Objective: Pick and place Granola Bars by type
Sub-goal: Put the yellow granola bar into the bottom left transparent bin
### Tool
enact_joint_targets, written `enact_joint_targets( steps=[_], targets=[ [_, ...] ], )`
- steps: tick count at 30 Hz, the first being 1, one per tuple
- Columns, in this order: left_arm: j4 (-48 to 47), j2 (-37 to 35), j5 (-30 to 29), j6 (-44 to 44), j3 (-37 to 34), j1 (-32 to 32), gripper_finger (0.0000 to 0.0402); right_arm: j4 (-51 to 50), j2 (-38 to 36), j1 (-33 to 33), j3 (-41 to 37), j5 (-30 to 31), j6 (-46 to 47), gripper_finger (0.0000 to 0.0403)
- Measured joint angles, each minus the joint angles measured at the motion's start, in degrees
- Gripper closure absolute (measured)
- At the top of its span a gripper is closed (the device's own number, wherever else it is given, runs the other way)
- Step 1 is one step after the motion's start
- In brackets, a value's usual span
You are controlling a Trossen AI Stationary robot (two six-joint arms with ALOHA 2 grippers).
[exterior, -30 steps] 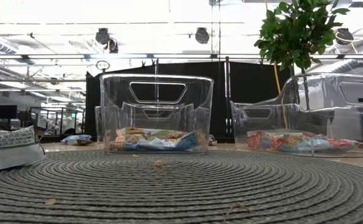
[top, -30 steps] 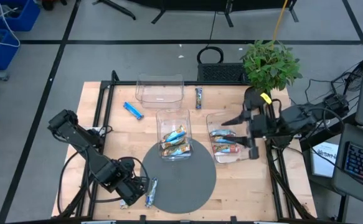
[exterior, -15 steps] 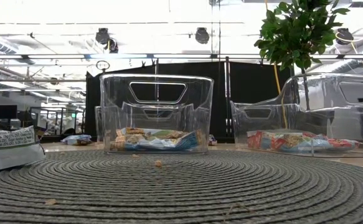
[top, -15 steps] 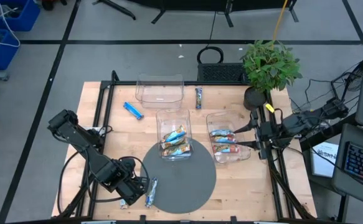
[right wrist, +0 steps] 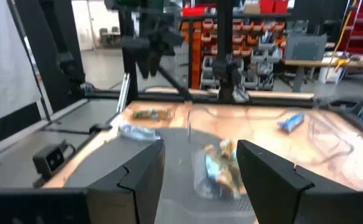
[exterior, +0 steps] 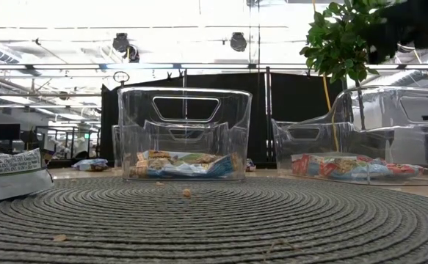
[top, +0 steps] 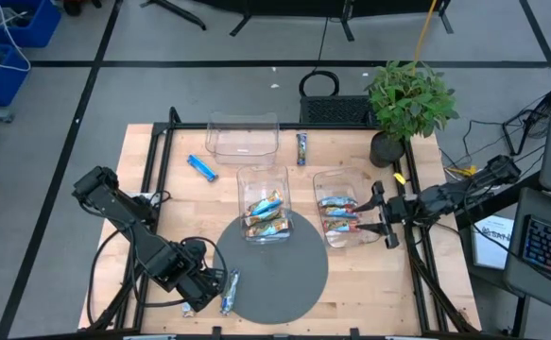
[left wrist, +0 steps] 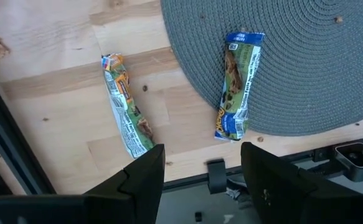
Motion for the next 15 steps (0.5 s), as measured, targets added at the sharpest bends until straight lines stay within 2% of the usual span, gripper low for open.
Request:
enact_joint_targets(
  steps=[9, 15],
  targets=[
    [-0.25, 0.01, 0.32, -0.77, 0.00, 0.00, 0.0188, -0.08, -0.97, 0.00, -5.44, 0.02, 0.45, 0.0211],
    [-0.29, 0.02, 0.32, -2.16, 0.00, 0.00, 0.0188, -0.09, -1.60, 0.00, -6.12, 0.05, 0.70, 0.0211]
  ],
)
